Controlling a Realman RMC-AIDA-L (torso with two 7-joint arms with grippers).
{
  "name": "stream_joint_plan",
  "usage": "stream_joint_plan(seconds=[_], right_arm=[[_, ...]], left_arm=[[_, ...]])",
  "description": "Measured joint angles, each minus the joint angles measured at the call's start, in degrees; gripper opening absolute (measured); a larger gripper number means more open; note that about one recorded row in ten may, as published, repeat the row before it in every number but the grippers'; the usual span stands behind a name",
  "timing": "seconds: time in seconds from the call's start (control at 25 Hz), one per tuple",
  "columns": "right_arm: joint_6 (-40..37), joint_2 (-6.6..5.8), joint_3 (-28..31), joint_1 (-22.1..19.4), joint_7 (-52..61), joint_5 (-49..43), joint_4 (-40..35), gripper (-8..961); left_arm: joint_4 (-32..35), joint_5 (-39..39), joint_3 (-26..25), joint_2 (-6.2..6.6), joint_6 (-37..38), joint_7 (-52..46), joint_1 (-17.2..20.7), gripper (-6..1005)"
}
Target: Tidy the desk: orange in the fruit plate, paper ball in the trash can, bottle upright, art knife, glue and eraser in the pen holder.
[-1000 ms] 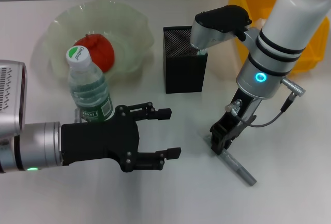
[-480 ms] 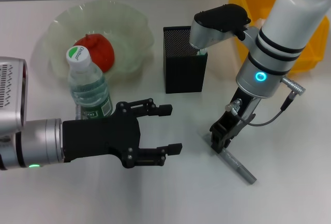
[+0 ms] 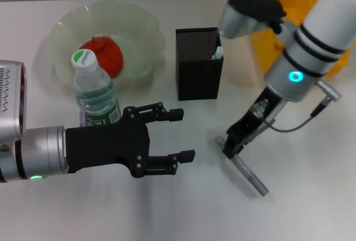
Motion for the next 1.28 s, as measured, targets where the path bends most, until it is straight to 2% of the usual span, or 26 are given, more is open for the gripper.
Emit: stream_joint_plan(seconds=[0.08,0.12,0.16,0.28,0.32,0.36,0.48,0.52,0.56,0.6,0.68,0.72,0.76,0.8,0.88,0.92,0.96,1.0,1.04,1.12,1.28], right_arm=[[-0.5,-0.04,0.18,-3.5,-0.84,1.13,-4.72,137],[-0.85,-0.23,0.4,-7.29,-2.56,4.18,-9.13,137],[-0.85,-0.23,0.4,-7.29,-2.56,4.18,-9.13,136],[-1.19,-0.45,0.8,-13.03,-5.94,10.62,-15.65,136],[-1.25,-0.48,1.75,-16.69,-8.37,13.75,-20.05,135],[-1.25,-0.48,1.75,-16.69,-8.37,13.75,-20.05,135],[-1.92,-0.48,4.91,-22.93,-13.2,19.35,-26.34,134],[-2.53,-0.47,8.06,-26.31,-16.65,23.66,-28.65,134],[-2.53,-0.47,8.06,-26.31,-16.65,23.66,-28.65,134],[-4.09,-0.52,12.05,-29.08,-21.13,28.97,-29.48,133],[-5.57,-0.6,14.04,-29.93,-23.53,31.24,-29.36,133],[-8.47,-0.69,19.11,-31.48,-28.97,35.41,-28.09,133],[-8.47,-0.69,19.11,-31.48,-28.97,35.41,-28.09,133],[-9.6,-0.65,23.63,-32.68,-34.6,39.28,-25.24,134],[-9.63,-0.6,25.54,-33.27,-37.53,41.2,-23.27,134],[-9.47,-0.65,28.81,-33.95,-43.98,45.16,-18.44,134],[-9.47,-0.65,28.81,-33.95,-43.98,45.16,-18.44,134],[-9.39,-0.95,30.95,-33.82,-49.09,47.77,-13.41,133],[-9.39,-0.95,30.95,-33.82,-49.09,47.77,-13.41,133],[-8.92,-1.35,33.06,-32.49,-57.51,50.42,-5.89,133],[-6.46,-1.1,33.62,-30.78,-65.12,50.89,-0.74,132]], left_arm=[[0.0,-0.01,-0.02,0.0,0.0,0.0,0.0,784],[0.0,-0.03,-0.08,0.0,0.02,0.0,0.01,784],[0.0,-0.03,-0.08,0.0,0.02,0.0,0.01,784],[0.0,-0.14,-0.13,0.0,0.13,-0.01,-0.07,784],[0.0,-0.46,-0.08,0.01,0.15,-0.12,-0.09,784],[0.0,-0.46,-0.08,0.01,0.15,-0.12,-0.09,784],[0.0,-1.29,-0.05,0.02,0.21,-0.37,0.29,784],[0.0,-1.69,-0.09,0.07,0.27,-0.42,0.61,784],[0.0,-1.69,-0.09,0.07,0.27,-0.42,0.61,784],[0.0,-1.74,-0.08,0.09,0.29,-0.44,0.74,784],[0.0,-1.74,-0.09,0.09,0.3,-0.48,0.91,784],[0.0,-1.87,-0.21,0.09,0.32,-0.41,1.19,784],[0.0,-1.87,-0.21,0.09,0.32,-0.41,1.19,784],[-0.13,-2.21,-0.28,0.1,0.34,-0.19,1.36,784],[-0.21,-2.37,-0.2,0.1,0.36,-0.15,1.38,784],[-0.35,-2.54,0.01,0.1,0.41,-0.18,1.39,784],[-0.35,-2.54,0.01,0.1,0.41,-0.18,1.39,784],[-0.37,-2.58,0.09,0.14,0.44,-0.3,1.39,784],[-0.37,-2.59,0.11,0.2,0.46,-0.4,1.36,784],[-0.37,-2.59,0.14,0.2,0.46,-0.31,1.15,784],[-0.37,-2.59,0.21,0.09,0.46,-0.18,0.85,784]])
